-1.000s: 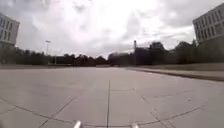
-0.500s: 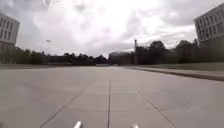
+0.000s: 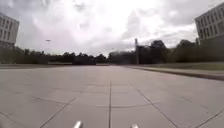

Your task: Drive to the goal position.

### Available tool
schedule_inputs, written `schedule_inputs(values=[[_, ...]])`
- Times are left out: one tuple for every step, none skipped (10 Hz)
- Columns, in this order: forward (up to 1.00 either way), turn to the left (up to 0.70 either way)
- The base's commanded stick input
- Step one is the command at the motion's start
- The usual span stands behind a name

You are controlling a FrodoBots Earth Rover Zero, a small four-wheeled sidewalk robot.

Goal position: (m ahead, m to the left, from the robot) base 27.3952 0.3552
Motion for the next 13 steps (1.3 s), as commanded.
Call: schedule_inputs(values=[[1.0,-0.2],[1.0,-0.4],[1.0,-0.36],[1.0,0.0],[1.0,0.0],[1.0,0.0],[1.0,0.0],[1.0,0.0],[1.0,0.0],[1.0,0.0],[1.0,0.0],[1.0,0.0],[1.0,0.0]])
